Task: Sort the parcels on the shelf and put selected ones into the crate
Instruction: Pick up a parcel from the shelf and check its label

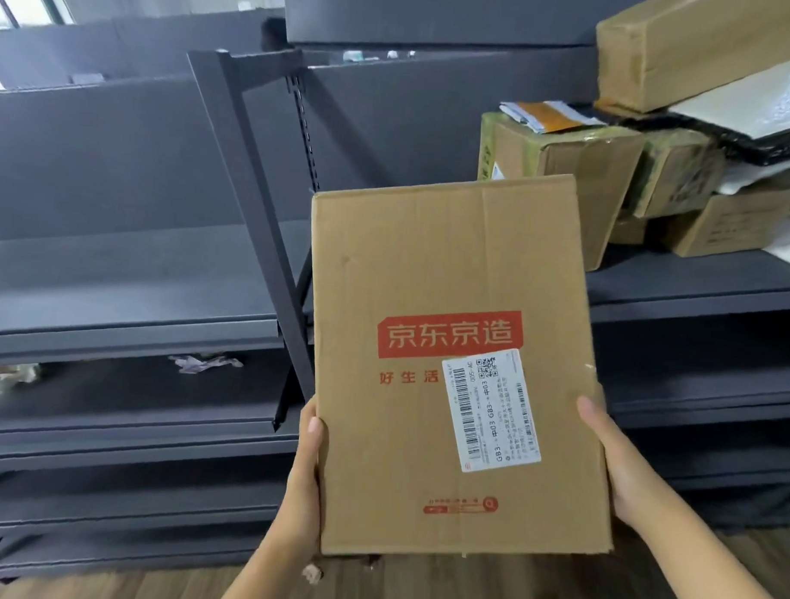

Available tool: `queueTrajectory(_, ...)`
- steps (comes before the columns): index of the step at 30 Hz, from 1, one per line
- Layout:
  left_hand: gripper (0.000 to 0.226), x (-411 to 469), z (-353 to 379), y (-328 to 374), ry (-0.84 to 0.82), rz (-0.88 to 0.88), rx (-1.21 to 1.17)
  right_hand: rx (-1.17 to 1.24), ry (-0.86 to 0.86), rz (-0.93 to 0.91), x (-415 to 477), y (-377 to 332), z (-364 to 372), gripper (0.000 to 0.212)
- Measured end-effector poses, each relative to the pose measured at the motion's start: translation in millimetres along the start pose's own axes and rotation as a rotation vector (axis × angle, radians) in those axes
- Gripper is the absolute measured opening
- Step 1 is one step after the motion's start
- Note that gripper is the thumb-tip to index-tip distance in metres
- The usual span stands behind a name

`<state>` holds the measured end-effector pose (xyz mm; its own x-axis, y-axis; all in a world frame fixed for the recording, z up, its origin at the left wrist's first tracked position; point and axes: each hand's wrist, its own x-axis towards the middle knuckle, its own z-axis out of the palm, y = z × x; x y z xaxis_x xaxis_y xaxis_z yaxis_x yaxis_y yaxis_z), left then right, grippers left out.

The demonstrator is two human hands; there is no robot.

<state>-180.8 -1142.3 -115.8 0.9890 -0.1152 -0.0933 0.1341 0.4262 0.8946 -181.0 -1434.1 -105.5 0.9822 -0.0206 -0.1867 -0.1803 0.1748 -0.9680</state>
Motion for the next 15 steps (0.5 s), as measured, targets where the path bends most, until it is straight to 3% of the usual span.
queueTrajectory(2, 0.052, 18, 7, 21, -0.01, 0.039, 0.045, -0.019, 0.085, -0.062, 14, -24, 9, 0.133)
queueTrajectory(3, 0.051, 26, 10, 31, -0.026, 0.038, 0.076, 0.016, 0.058, -0.064, 17, -35, 16, 0.11)
queueTrajectory(5, 0.08, 42, 11, 42, 0.018, 0.044, 0.131, 0.043, 0.033, -0.072, 25, -48, 20, 0.082)
queueTrajectory(7, 0.094, 54, 14, 56, 0.058, 0.036, 0.142, -0.003, 0.05, -0.079, 35, -57, 19, 0.086)
queueTrajectory(11, 0.052, 78, 13, 69, 0.02, -0.013, 0.117, -0.019, 0.04, -0.062, 59, -73, 31, 0.093)
queueTrajectory(15, 0.048, 99, 14, 84, -0.008, -0.038, 0.131, 0.006, 0.048, -0.059, 78, -84, 37, 0.074)
